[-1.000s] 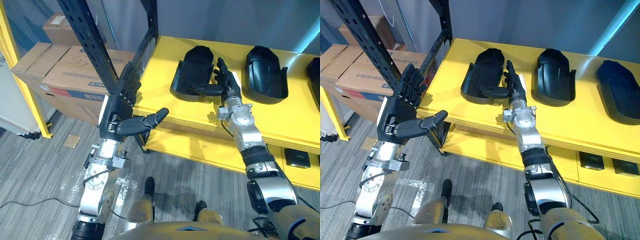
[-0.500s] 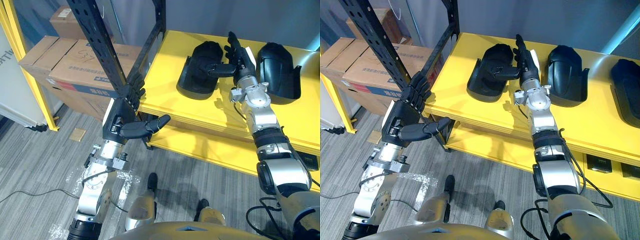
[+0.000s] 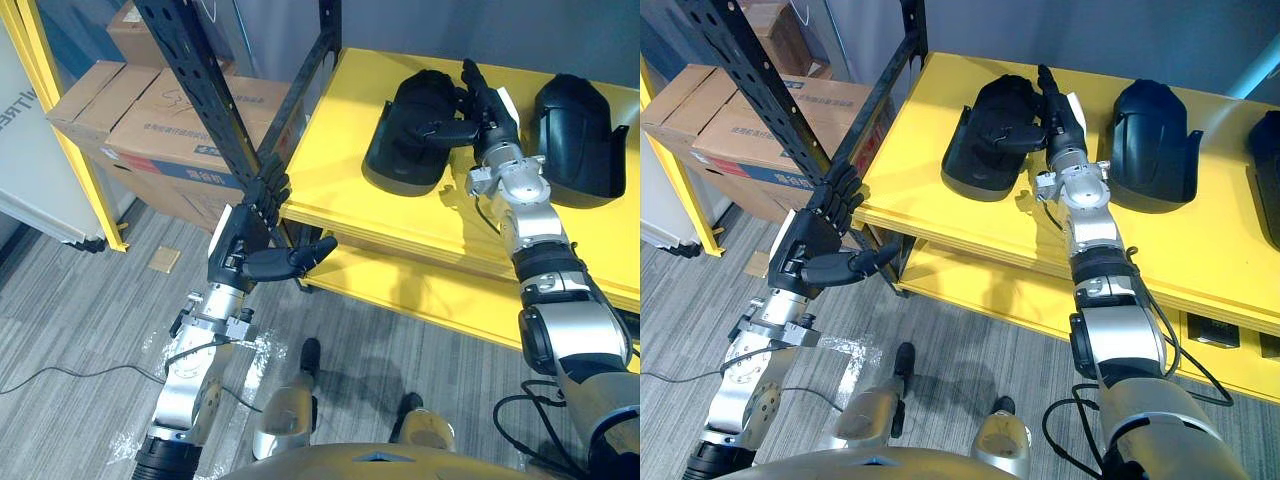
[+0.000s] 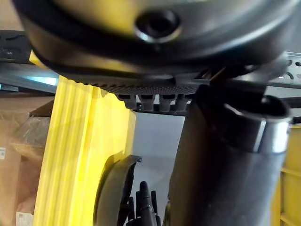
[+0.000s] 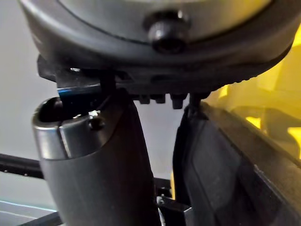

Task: Walk over and take three plastic housings, then place them on the shelf

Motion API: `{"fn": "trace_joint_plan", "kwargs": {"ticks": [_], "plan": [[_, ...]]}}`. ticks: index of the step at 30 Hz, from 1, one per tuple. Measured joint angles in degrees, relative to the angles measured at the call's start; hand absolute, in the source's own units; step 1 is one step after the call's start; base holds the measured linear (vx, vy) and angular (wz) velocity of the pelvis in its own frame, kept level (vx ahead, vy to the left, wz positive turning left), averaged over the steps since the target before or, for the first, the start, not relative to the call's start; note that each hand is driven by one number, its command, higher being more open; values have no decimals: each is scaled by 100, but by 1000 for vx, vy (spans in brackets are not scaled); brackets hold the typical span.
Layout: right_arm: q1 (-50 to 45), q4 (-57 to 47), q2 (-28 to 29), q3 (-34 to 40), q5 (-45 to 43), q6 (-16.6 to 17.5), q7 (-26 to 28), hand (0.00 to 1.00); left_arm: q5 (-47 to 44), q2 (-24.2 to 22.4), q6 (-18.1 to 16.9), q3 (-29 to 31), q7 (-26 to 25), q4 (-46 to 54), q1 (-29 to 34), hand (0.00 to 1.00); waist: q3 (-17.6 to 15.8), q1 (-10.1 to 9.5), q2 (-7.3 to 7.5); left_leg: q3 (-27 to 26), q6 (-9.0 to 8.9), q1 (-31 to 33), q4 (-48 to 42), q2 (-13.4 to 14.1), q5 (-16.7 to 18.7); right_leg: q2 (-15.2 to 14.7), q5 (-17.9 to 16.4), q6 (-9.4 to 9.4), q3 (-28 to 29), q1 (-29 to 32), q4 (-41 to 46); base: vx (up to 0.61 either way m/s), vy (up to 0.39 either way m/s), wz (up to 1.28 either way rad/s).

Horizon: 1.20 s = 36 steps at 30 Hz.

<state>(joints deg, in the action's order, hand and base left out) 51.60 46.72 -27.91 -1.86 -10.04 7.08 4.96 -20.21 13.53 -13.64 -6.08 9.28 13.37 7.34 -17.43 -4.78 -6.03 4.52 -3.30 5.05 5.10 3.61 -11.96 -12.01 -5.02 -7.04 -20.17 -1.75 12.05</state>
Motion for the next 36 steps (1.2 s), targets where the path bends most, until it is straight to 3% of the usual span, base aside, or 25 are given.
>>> {"fn": "trace_joint_plan", "kwargs": {"ticks": [14,23,31,36], "plan": [[462,106,-183,-342,30,379,434,100,-8,49,-1,-15,-51,-1,-5,100,-289,-13,-117,-25,6,65,-16,1,0,-74,-173,16,6,182,294,5,-45,1],[474,-192,-185,-316,87,399,-315,100,9,104,-11,-151,-133,0,-9,100,-300,-13,-115,-74,-11,61,-15,2,28,-81,-175,20,51,186,259,12,-36,-1],[-1383,-3279,143,357,57,354,-883,100,45,95,-23,-205,-324,284,-65,100,-276,176,-58,-332,-40,-170,-16,0,70,-87,-123,-41,256,38,120,19,-27,-15],[-2899,-4128,850,93,52,-33,-516,100,136,86,-19,-238,-405,379,-128,100,13,344,185,-629,-68,-267,3,92,285,16,40,-37,491,-40,-196,7,-12,-27]]}}
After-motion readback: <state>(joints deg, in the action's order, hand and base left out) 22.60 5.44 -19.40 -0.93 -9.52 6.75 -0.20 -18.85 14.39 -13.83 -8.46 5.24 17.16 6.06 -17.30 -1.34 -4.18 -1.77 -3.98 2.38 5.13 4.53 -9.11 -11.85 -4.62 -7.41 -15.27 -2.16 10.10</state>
